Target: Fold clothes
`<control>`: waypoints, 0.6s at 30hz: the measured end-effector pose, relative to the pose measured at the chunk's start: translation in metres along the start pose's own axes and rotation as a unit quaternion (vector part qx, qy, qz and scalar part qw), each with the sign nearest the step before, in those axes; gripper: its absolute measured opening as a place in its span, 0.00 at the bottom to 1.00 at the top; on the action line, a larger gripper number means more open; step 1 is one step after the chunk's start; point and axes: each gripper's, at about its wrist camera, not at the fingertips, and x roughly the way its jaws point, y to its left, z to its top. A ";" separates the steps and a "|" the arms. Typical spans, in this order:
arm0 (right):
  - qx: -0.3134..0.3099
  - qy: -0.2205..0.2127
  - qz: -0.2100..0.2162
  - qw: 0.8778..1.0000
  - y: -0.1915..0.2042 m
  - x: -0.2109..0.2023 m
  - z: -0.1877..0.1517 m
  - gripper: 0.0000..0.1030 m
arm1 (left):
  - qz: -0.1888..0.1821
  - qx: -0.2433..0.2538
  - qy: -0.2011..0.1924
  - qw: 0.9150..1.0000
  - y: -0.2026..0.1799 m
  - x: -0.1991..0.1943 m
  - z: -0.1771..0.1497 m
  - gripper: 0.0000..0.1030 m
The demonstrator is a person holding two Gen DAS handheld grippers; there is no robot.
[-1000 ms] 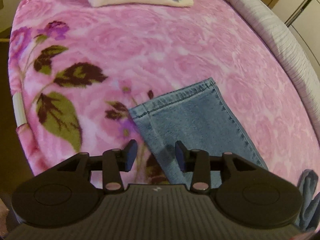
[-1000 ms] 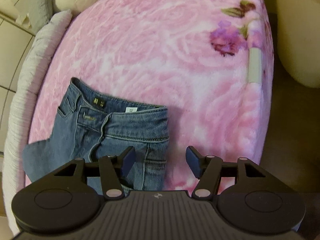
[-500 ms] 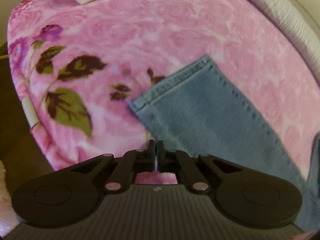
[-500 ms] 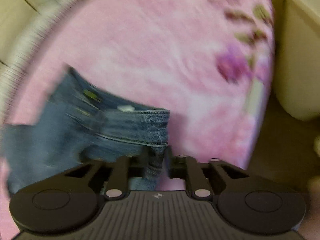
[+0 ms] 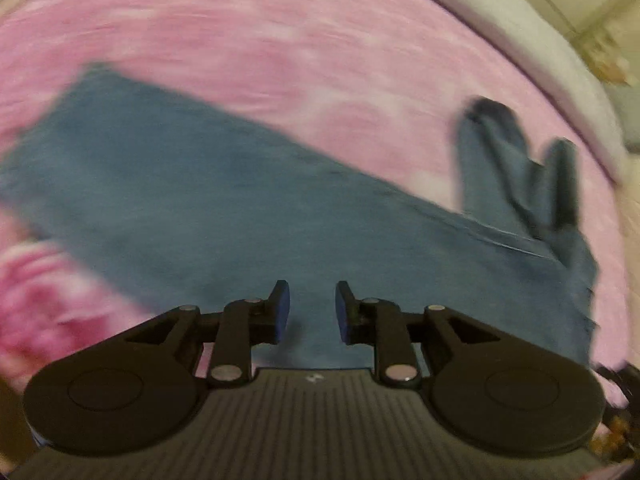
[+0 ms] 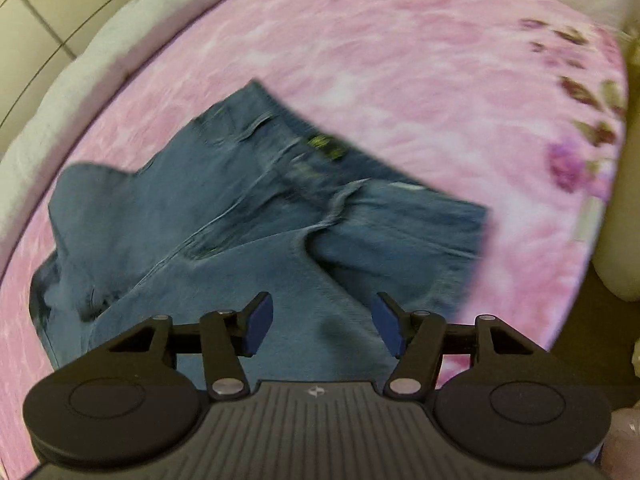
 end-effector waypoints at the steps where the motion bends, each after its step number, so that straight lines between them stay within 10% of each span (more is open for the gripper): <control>1: -0.005 0.003 0.010 1.000 0.005 0.006 0.005 0.55 | -0.016 0.007 0.002 1.000 -0.013 0.010 0.009 0.22; 11: -0.031 0.035 0.007 0.999 0.013 0.052 0.052 0.55 | -0.094 -0.006 0.029 0.995 -0.096 0.115 0.076 0.33; 18: -0.013 0.064 0.001 0.998 0.015 0.069 0.057 0.60 | -0.071 -0.048 0.066 0.994 -0.110 0.161 0.079 0.43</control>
